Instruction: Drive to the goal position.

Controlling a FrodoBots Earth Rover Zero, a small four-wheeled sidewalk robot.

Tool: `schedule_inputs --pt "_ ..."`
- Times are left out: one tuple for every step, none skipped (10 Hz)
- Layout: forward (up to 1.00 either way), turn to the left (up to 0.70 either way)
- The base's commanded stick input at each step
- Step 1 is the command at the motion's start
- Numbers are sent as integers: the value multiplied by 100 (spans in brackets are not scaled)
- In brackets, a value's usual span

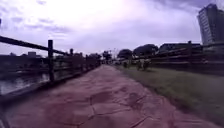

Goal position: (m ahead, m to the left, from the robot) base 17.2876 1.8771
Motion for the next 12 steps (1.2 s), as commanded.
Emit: schedule_inputs --pt "100 0" --pt "100 0" --pt "100 0" --pt "100 0" --pt "100 0" --pt "100 6" --pt "100 19" --pt "100 35" --pt "100 33" --pt "100 23" --pt "100 1" --pt "100 0"
